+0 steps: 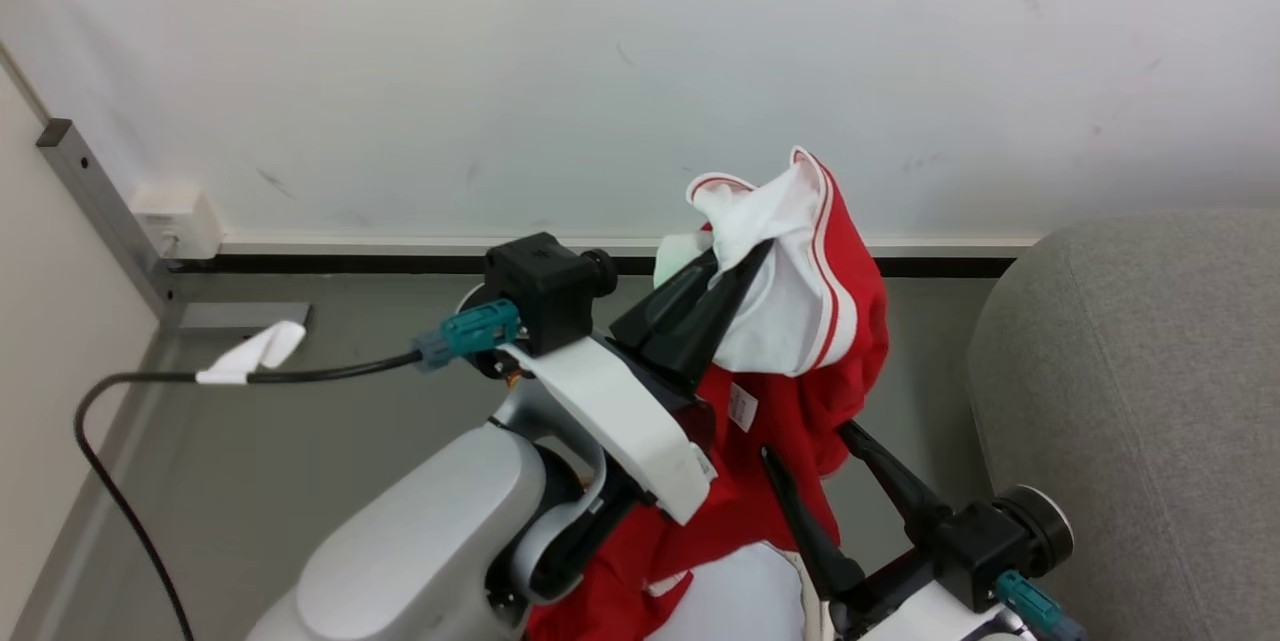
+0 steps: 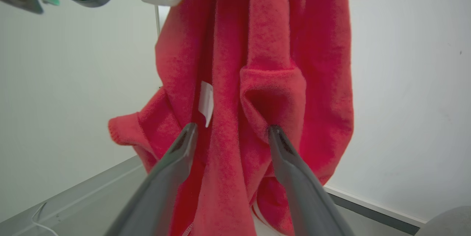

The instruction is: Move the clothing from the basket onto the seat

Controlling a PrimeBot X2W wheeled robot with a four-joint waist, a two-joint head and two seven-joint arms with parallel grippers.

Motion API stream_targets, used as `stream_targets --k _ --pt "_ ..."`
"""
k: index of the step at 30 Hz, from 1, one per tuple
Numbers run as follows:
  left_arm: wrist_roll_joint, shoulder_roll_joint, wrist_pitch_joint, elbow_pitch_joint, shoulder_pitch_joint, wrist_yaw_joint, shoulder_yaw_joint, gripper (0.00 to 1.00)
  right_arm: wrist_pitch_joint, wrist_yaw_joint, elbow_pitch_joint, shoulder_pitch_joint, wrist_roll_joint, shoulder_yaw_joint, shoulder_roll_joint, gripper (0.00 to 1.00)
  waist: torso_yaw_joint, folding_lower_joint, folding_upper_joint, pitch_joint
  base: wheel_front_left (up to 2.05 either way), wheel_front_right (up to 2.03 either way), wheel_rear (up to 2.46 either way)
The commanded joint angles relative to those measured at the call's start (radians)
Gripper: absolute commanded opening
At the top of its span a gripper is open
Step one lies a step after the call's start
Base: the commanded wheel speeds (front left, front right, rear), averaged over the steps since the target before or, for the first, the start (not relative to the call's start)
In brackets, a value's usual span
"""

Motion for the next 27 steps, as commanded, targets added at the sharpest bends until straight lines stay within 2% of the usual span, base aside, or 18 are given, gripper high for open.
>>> stream_targets --k 1,6,10,11,12,13,27 --pt "0.005 -0.006 -0.001 -0.006 0.013 0.000 -0.005 0.00 0.003 -0.002 0.035 -0.027 0.002 -0.003 -0.002 1.00 0.013 0.0001 0.0000 -0.004 0.00 0.00 0.00" --pt "0.000 -0.033 0.008 -0.025 0.020 -0.006 -0.034 0.00 0.021 -0.002 0.183 -0.066 0.027 -0.010 0.010 1.00 0.061 0.0001 0.0000 -0.010 0.00 0.00 0.00" --pt "-0.006 -0.043 0.017 -0.043 0.023 -0.009 -0.049 0.00 0.010 -0.002 0.242 -0.081 0.059 -0.007 0.014 1.00 0.098 0.0001 0.0000 -0.012 0.00 0.00 0.00" --pt "-0.005 -0.043 0.018 -0.047 0.024 -0.006 -0.051 0.00 0.006 -0.002 0.248 -0.083 0.068 -0.010 0.013 0.77 0.106 0.0001 0.0000 -0.012 0.00 0.00 0.00" --pt "-0.007 -0.042 0.022 -0.050 0.026 -0.005 -0.053 0.00 0.006 -0.002 0.249 -0.084 0.075 -0.011 0.013 0.13 0.113 0.0001 0.0000 -0.012 0.00 0.00 0.00" --pt "-0.008 -0.040 0.025 -0.052 0.027 -0.005 -0.055 0.00 0.003 -0.002 0.248 -0.082 0.086 -0.011 0.013 0.00 0.119 0.0001 0.0000 -0.011 0.00 0.00 0.00" --pt "-0.020 0.001 0.021 -0.047 0.061 0.016 -0.044 0.00 -0.001 -0.002 0.054 0.018 0.143 -0.130 0.013 0.00 0.129 0.0001 0.0000 0.002 0.00 0.00 0.00"
